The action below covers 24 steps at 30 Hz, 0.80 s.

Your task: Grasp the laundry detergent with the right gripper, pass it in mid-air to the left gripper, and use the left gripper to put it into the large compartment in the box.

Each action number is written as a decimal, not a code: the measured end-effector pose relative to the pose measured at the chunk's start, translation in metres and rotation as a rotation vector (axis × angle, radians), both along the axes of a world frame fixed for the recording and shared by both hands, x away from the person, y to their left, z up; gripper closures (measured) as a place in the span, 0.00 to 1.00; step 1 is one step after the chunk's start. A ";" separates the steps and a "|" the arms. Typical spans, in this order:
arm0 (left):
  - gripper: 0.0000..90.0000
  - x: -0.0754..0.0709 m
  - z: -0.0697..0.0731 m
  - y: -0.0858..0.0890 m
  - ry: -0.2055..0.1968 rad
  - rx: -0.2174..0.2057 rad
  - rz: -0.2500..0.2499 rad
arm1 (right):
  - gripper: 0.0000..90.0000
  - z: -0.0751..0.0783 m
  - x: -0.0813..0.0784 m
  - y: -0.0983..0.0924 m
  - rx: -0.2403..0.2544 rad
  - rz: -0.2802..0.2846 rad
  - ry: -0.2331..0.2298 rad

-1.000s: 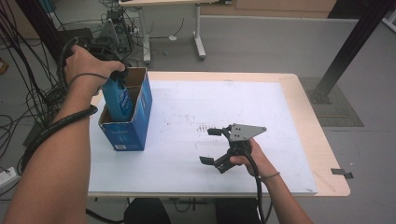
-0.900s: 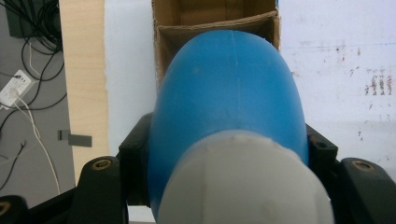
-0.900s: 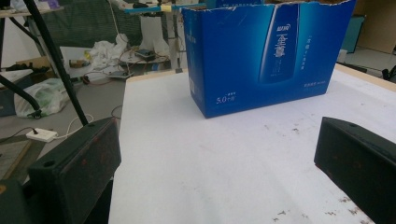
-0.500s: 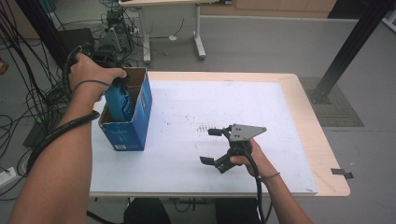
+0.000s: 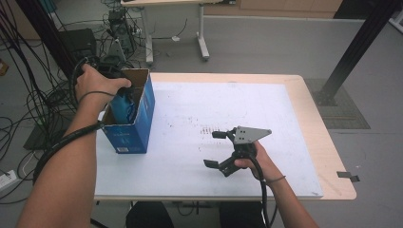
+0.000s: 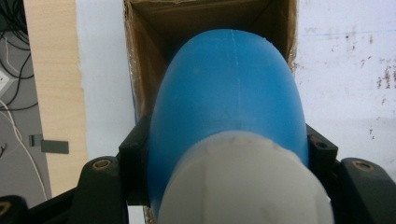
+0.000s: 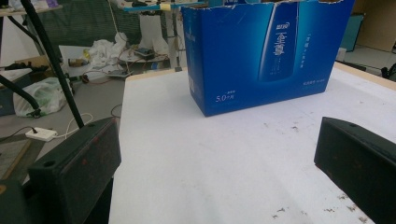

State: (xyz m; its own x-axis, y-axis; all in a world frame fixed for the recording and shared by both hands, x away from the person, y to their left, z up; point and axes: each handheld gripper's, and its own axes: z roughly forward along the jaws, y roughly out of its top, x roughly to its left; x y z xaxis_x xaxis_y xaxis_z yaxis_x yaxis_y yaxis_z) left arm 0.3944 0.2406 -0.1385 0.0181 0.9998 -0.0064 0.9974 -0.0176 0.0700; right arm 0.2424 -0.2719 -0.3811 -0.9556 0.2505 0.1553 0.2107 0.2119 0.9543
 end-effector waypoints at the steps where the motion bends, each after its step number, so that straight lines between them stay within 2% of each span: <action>1: 0.42 0.000 -0.001 0.000 0.002 0.001 0.000 | 0.01 0.000 0.000 0.000 -0.003 0.001 0.002; 24: 0.42 0.005 -0.034 0.001 0.036 0.000 0.002 | 0.01 -0.006 0.002 -0.001 -0.009 -0.004 0.022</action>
